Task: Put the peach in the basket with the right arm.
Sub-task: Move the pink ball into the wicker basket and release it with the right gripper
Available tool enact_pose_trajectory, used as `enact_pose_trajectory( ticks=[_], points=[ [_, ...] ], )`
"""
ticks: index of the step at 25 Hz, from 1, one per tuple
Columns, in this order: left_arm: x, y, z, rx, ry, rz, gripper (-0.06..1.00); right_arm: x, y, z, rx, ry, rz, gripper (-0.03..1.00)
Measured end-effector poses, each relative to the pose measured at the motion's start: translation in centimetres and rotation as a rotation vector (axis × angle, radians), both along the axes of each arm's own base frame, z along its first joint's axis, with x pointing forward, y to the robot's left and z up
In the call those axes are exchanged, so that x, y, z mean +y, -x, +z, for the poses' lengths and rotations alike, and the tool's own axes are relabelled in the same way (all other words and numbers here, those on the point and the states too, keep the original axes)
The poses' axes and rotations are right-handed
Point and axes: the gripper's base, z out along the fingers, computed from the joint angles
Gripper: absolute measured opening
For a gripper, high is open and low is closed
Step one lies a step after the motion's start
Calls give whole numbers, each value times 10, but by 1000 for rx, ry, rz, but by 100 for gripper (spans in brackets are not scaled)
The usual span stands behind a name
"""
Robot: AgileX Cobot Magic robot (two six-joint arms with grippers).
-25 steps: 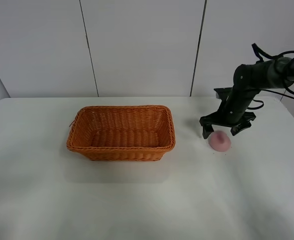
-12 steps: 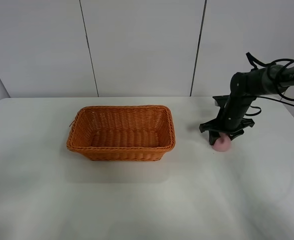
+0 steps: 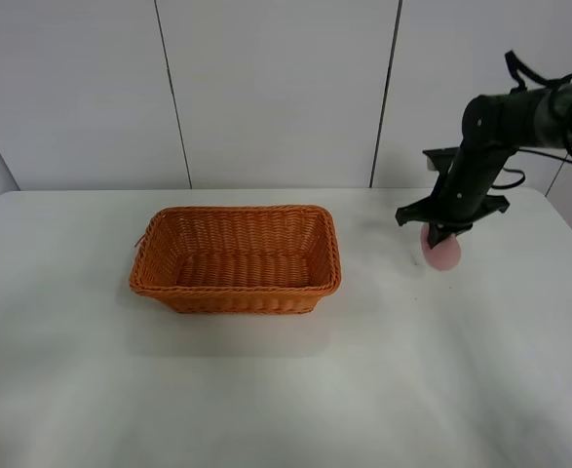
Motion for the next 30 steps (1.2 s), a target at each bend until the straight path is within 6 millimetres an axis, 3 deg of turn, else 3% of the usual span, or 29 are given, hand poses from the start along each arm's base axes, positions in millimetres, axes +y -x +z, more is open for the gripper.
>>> enact_pose_trajectory(
  ticks=[3,7,9,13,16,21,24,30],
  points=[
    [0,0,0,0,0,0,99,1,-10,50,-69,-7,2,0],
    [0,0,0,0,0,0,99,2,-18,100,-134,-16,0,0],
    [0,0,0,0,0,0,99,3,-20,113,-167,-20,0,0],
    [0,0,0,0,0,0,99,4,-20,120,-169,-27,1,0],
    [0,0,0,0,0,0,99,16,-19,126,-173,-30,29,0],
    [0,0,0,0,0,0,99,71,-11,146,-239,-60,149,0],
    [0,0,0,0,0,0,99,127,5,156,-285,-92,274,0],
    [0,0,0,0,0,0,99,200,28,142,-310,-129,433,0]
  ],
)
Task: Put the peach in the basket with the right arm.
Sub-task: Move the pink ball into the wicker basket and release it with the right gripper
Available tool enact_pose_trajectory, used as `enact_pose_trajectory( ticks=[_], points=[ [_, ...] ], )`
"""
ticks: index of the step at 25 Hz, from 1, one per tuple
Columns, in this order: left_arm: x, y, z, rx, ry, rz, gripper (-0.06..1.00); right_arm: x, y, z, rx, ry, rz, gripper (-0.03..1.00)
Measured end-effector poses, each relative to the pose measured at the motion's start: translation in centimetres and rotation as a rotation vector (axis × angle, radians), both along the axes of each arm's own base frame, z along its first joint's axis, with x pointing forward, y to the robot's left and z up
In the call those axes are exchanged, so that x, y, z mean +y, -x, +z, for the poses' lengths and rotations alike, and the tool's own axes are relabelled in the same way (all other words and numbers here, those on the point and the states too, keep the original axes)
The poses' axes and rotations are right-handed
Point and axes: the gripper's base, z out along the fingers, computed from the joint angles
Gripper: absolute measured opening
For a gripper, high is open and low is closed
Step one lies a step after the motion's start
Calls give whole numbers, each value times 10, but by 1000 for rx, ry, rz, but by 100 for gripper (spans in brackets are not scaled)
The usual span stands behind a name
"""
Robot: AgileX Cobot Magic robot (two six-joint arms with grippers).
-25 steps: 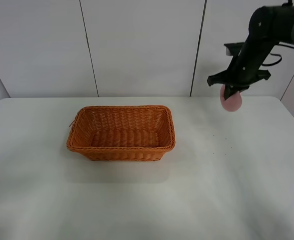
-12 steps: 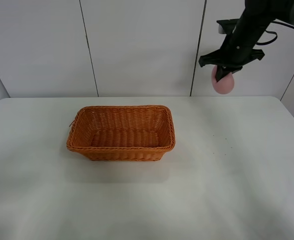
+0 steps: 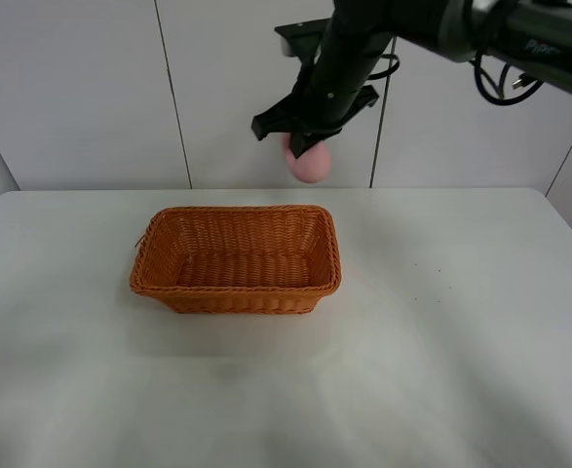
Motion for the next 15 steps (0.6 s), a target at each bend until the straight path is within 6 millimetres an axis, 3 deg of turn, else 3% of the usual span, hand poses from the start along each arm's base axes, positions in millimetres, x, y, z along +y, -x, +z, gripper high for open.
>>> enact_pose_trajectory(
  ticks=[6,12,15],
  points=[
    [0,0,0,0,0,0,99,63,10,-55,4,-3,117,0],
    [0,0,0,0,0,0,99,82,-4,-123,18,8,125,1],
    [0,0,0,0,0,0,99,84,-7,-145,43,26,125,13]
  ],
)
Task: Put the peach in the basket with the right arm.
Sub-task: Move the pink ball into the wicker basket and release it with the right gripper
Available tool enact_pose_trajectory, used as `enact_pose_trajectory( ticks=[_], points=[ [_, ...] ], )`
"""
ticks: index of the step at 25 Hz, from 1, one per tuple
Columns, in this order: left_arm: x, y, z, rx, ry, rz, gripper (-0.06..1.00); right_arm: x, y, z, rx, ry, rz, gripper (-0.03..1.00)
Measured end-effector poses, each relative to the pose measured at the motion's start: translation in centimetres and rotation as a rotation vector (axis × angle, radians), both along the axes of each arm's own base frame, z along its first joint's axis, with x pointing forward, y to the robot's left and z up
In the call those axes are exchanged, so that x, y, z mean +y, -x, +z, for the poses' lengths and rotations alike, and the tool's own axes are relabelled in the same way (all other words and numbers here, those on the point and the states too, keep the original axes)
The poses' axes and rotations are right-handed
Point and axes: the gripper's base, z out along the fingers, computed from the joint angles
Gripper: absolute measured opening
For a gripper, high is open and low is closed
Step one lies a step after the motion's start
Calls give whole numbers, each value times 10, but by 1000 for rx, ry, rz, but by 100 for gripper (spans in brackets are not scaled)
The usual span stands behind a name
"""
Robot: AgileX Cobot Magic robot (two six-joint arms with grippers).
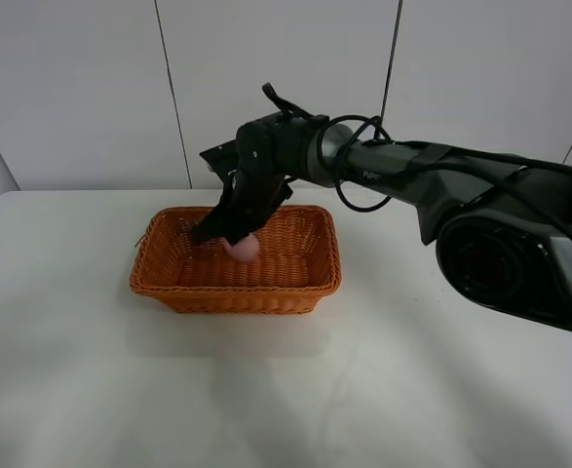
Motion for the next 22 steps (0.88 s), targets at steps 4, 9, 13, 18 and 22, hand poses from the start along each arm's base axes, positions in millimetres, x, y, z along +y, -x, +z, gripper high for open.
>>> enact_pose_trajectory(
  ticks=[4,9,13,18,22],
  points=[
    [0,0,0,0,0,0,99,0,0,-6,11,10,0,54],
    [0,0,0,0,0,0,99,0,0,0,13,12,1,68],
    [0,0,0,0,0,0,99,2,-2,30,13,13,4,69],
    [0,0,0,0,0,0,99,1,-1,92,-36,-22,7,69],
    [0,0,0,0,0,0,99,-3,2,120,-83,-60,4,69]
  ],
)
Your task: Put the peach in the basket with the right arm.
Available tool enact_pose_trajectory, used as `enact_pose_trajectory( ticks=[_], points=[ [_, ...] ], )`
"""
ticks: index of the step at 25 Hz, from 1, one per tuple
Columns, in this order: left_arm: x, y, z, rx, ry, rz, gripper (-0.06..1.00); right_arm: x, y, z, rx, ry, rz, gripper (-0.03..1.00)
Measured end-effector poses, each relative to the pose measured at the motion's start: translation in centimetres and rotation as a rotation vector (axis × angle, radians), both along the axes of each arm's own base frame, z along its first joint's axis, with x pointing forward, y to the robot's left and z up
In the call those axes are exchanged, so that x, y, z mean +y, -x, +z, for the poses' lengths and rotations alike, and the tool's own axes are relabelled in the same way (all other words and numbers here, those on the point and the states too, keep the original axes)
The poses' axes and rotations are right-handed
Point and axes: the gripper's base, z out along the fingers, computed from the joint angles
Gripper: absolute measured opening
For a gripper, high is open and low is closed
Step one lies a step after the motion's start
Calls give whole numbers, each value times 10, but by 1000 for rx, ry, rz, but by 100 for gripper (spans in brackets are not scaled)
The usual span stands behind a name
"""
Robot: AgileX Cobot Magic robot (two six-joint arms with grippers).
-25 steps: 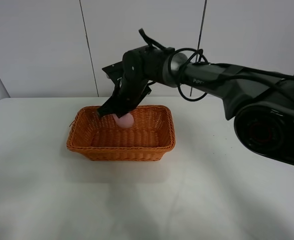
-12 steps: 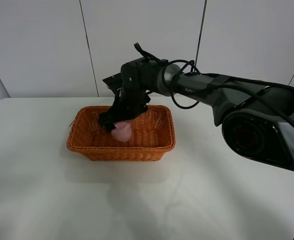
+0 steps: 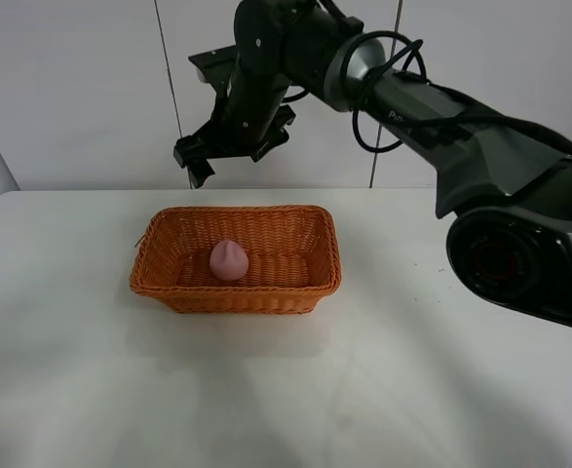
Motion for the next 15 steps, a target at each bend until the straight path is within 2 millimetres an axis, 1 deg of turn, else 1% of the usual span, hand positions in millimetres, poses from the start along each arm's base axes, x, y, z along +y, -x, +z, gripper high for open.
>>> enact_pose_trajectory(
  ticks=[3,5,7,10,11,12,15],
  points=[
    [0,0,0,0,0,0,99,-9,-6,3,2,-1,-21,69],
    [0,0,0,0,0,0,99,-24,-16,2,12,7,-56,70],
    [0,0,0,0,0,0,99,-43,-30,1,15,7,-101,70],
    [0,0,0,0,0,0,99,-85,-56,-1,18,8,-195,70],
    [0,0,0,0,0,0,99,-106,-66,-1,18,8,-240,70],
    [0,0,0,0,0,0,99,-122,-74,-1,21,9,-273,70],
    [0,0,0,0,0,0,99,-177,-95,-1,12,25,-387,70]
  ],
)
